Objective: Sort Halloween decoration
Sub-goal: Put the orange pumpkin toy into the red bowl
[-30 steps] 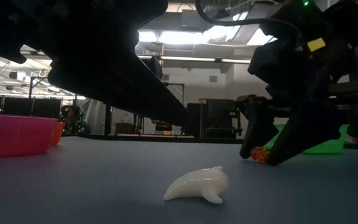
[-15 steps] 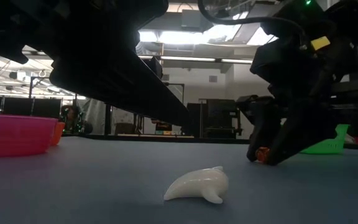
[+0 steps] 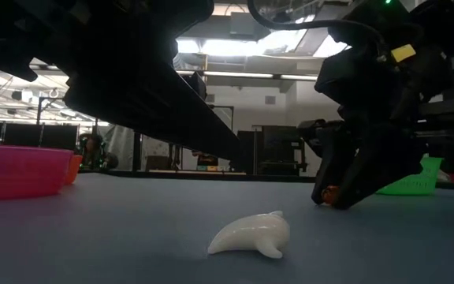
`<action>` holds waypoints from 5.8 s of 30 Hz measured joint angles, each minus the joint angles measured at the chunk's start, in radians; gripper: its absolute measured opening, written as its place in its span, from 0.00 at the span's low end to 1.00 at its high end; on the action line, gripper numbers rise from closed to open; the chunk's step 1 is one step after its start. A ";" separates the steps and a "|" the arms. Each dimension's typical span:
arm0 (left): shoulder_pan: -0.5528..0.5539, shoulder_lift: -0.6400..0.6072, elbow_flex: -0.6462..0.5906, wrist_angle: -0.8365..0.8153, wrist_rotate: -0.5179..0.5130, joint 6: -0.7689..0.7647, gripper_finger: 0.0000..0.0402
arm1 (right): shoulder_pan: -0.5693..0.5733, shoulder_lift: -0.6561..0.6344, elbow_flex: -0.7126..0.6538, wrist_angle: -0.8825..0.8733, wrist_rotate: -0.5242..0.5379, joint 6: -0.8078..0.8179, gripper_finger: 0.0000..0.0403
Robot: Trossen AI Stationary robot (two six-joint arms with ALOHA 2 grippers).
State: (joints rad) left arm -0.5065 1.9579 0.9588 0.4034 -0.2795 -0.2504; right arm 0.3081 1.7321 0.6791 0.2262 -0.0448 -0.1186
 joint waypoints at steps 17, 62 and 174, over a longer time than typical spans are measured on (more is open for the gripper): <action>0.048 0.000 0.000 0.002 -0.105 0.047 0.48 | -0.002 0.003 0.093 -0.022 0.107 -0.048 0.26; 0.280 -0.251 0.001 -0.666 -0.124 -0.185 0.48 | 0.000 0.000 0.094 -0.006 0.793 -0.283 0.26; 0.438 -0.250 -0.001 -0.196 0.058 -0.428 0.13 | -0.001 -0.001 0.093 0.335 0.736 -0.253 0.36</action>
State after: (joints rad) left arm -0.0685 1.7081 0.9581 0.2069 -0.2214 -0.6788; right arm 0.3069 1.7313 0.7723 0.5609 0.6916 -0.3713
